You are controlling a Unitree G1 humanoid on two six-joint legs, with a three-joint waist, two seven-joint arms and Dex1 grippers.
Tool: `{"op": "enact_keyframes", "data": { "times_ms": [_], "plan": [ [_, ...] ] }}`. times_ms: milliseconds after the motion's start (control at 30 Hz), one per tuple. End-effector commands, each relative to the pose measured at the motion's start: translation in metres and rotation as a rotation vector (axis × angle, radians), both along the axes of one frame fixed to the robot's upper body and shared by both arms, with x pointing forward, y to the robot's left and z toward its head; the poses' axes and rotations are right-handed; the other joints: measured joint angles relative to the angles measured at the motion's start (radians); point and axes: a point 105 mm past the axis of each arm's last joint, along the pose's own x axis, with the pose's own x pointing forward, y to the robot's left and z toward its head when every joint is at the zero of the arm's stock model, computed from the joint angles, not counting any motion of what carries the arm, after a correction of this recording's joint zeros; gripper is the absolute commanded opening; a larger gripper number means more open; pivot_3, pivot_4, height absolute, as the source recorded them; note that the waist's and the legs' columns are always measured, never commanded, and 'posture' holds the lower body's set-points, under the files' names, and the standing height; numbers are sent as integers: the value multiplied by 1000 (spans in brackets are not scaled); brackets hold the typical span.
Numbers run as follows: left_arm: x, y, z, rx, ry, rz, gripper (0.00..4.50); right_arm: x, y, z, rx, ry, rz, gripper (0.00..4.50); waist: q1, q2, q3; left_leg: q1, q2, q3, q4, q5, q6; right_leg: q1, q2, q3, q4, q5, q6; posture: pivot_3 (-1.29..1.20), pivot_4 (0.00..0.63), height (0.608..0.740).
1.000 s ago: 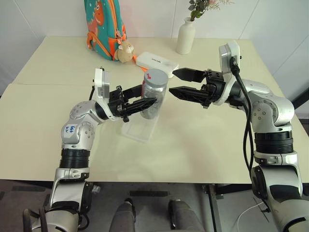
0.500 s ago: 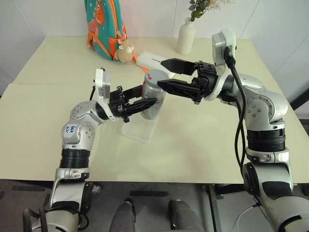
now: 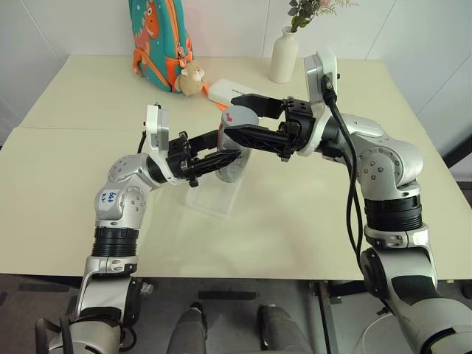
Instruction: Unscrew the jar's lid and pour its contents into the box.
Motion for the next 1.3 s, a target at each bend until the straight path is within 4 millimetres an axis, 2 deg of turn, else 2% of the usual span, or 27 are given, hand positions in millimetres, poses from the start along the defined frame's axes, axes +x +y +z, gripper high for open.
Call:
{"op": "enact_keyframes", "data": {
  "times_ms": [33, 133, 267, 1067, 1133, 1200, 1300],
  "plan": [
    [-6, -2, 12, -16, -59, -15, 1959, -7, 2, 16, 21, -69, 11, 4475, 0, 0, 0, 0, 0, 0, 0, 0, 0, 0, 0, 0, 0, 0, 0, 0, 150, 740],
    [-6, -2, 12, -18, -58, -14, 1959, -7, 2, 17, 27, -70, 9, 3893, 0, 0, 0, 0, 0, 0, 0, 0, 0, 0, 0, 0, 0, 0, 0, 0, 150, 740],
    [-6, -2, 12, -18, -58, -14, 1959, -7, 3, 17, 29, -71, 12, 2602, 0, 0, 0, 0, 0, 0, 0, 0, 0, 0, 0, 0, 0, 0, 0, 0, 150, 740],
    [-6, 5, -4, -30, -34, 16, 1959, -22, -7, 32, 174, 7, 36, 2602, 0, 0, 0, 0, 0, 0, 0, 0, 0, 0, 0, 0, 0, 0, 0, 0, 150, 740],
    [-7, 5, -4, -32, -34, 20, 1959, -19, -16, 37, 214, 13, -8, 2602, 0, 0, 0, 0, 0, 0, 0, 0, 0, 0, 0, 0, 0, 0, 0, 0, 150, 740],
    [-8, 8, -4, -34, -36, 30, 1959, -14, -35, 41, 252, 11, -97, 2602, 2, 0, 0, 0, 0, 0, 0, 0, 0, 0, 0, 0, 0, 0, 0, 0, 150, 740],
    [-10, 11, -2, -37, -40, 40, 1959, -6, -59, 27, 206, 4, -251, 2602, 9, 0, 0, 0, 0, 0, -1, 0, 0, 0, 0, 0, -1, 0, 0, 0, 150, 740]
  ]
}}
